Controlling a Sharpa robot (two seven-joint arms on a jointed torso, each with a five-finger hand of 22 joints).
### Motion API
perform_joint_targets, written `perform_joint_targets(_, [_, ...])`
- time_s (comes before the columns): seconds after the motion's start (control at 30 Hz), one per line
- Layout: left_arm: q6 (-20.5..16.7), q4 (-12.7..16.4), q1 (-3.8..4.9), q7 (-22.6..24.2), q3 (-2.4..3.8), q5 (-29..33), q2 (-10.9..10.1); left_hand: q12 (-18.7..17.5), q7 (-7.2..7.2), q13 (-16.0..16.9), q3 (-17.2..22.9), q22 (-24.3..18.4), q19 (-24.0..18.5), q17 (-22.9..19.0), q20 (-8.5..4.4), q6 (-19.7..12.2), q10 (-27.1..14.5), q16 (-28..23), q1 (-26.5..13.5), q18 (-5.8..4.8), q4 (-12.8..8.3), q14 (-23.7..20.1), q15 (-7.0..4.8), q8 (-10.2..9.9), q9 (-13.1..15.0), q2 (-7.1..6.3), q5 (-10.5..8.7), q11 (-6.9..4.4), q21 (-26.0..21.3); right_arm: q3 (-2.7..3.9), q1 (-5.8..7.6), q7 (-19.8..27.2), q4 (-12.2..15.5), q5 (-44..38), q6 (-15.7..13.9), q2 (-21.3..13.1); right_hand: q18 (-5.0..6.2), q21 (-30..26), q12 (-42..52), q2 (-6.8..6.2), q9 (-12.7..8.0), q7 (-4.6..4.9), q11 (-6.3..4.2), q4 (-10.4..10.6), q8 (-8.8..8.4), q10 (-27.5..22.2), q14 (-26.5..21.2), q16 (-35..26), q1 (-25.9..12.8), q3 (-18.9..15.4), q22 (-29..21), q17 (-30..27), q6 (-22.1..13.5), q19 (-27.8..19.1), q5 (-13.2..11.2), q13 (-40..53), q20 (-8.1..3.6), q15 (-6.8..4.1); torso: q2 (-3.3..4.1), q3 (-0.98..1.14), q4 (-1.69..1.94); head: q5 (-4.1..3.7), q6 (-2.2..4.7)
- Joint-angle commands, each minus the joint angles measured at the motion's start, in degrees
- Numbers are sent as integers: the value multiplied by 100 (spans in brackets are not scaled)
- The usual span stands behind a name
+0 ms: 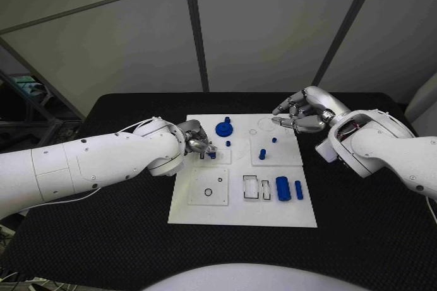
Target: Assemble the parts on the task board
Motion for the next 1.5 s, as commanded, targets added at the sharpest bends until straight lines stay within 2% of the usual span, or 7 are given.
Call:
perform_joint_targets(0.03, [-93,3,3,74,11,-228,17,-2,12,4,1080,233,181,67,-55,32,42,21,-8,-462,-1056,263,-44,12,1,-5,24,-14,33,4,8,63,3,-58,-11,4,42,-27,-21,-18,9,-8,6,36,34,-41,124,-20,-9,2,-5,-6,-30,-35,25,-6,1,-37,5,-3,-4,-7,-2])
perform_joint_targets(0.37, [238,-33,6,-60,27,-281,55,-7,11,-3,1089,229,180,65,-57,36,45,20,-11,-461,-1059,263,-46,11,3,-11,27,-15,30,4,7,63,-17,-58,1,21,43,-34,-23,-20,10,-9,5,34,38,-44,123,-27,-1,7,-12,-10,-34,-36,29,-10,1,-37,-1,-4,5,-21,-30])
perform_joint_targets(0.6, [400,-76,8,-126,29,-286,88,-7,11,-3,1089,229,180,65,-57,36,45,20,-11,-461,-1059,263,-46,11,3,-11,27,-15,30,4,7,61,-22,-58,4,26,43,-34,-23,-20,10,-9,5,34,38,-44,123,-27,-1,7,-12,-10,-34,-36,29,-10,1,-37,-3,-2,-1,-14,-40])
perform_joint_targets(0.97, [522,-190,11,-192,30,-325,170,-21,11,-20,1095,236,182,64,-58,37,42,19,-15,-463,-1061,263,-46,9,5,-15,29,-15,34,4,7,60,-23,-59,6,26,43,-34,-23,-20,10,-9,5,34,38,-44,123,-27,-1,7,-12,-10,-34,-36,29,-10,1,-37,1,-1,-1,-21,-44])
perform_joint_targets(1.27, [601,-183,11,-235,30,-359,169,-24,11,-23,1097,236,182,65,-58,38,41,20,-16,-463,-1062,263,-47,8,6,-17,29,-16,34,4,7,64,-25,-59,4,26,43,-34,-23,-20,10,-9,5,34,38,-44,123,-27,-1,7,-12,-10,-34,-36,29,-10,1,-37,-3,-2,8,-26,-47])
perform_joint_targets(1.5, [675,-166,11,-256,30,-391,189,-20,11,-19,1100,248,186,64,-59,39,45,19,-18,-465,-1063,263,-47,8,7,-20,30,-16,41,4,7,66,-30,-59,6,33,43,-34,-23,-20,10,-9,5,34,38,-44,123,-27,-1,7,-12,-10,-34,-36,29,-10,1,-37,3,-2,1,-27,-54])
